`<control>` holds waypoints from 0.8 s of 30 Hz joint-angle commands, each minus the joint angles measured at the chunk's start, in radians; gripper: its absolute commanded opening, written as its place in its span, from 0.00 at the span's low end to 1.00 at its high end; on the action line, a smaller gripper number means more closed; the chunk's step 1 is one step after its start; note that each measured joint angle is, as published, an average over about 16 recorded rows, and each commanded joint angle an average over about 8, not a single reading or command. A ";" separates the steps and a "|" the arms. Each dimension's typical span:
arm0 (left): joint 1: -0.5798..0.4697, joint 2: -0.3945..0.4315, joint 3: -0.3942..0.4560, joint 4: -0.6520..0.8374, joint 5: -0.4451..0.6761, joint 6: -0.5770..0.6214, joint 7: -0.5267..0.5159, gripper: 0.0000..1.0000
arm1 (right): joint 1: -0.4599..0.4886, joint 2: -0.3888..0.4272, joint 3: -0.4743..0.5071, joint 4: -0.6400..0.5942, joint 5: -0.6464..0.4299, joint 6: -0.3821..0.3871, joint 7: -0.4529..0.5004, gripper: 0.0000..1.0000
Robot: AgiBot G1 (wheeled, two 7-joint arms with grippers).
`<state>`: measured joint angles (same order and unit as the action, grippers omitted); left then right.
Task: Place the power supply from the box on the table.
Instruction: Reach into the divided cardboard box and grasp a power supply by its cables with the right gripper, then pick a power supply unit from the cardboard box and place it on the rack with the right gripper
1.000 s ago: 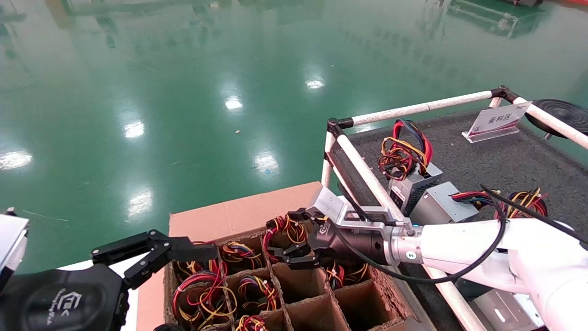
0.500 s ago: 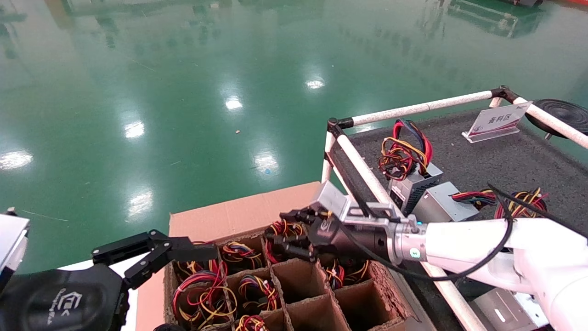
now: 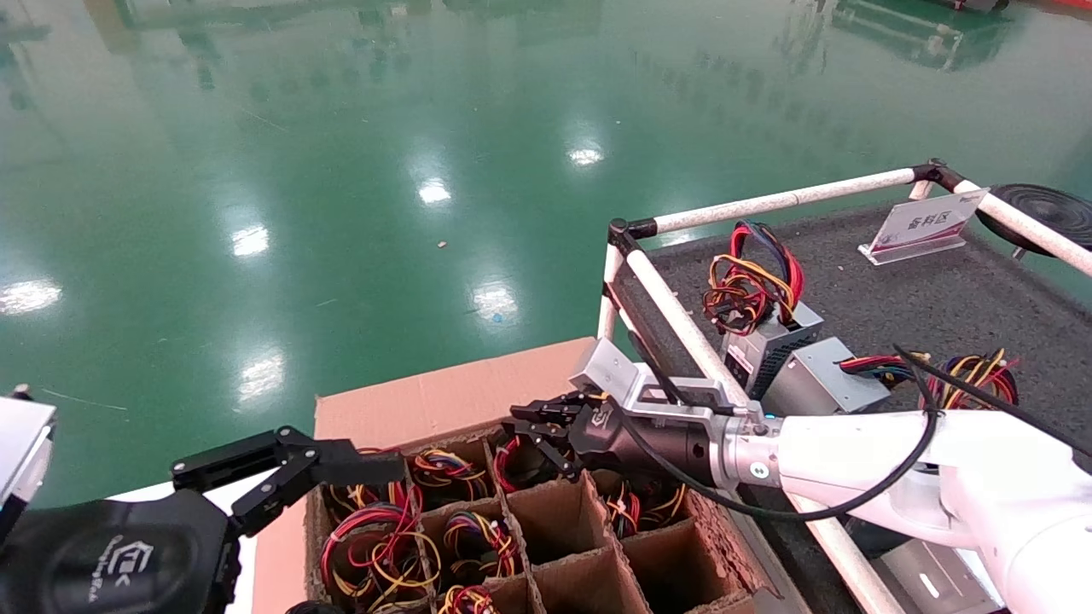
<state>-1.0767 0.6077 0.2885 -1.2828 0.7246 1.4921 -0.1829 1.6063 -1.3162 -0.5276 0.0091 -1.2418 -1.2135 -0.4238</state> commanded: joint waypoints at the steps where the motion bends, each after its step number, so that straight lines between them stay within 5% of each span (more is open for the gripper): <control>1: 0.000 0.000 0.000 0.000 0.000 0.000 0.000 1.00 | -0.001 0.001 0.000 0.000 0.000 0.003 0.001 0.00; 24: 0.000 -0.001 0.002 0.000 -0.001 -0.001 0.001 1.00 | 0.019 0.097 0.058 0.005 0.085 -0.288 0.051 0.00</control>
<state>-1.0771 0.6071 0.2901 -1.2828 0.7235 1.4914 -0.1821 1.6264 -1.2214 -0.4692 0.0142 -1.1562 -1.4991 -0.3724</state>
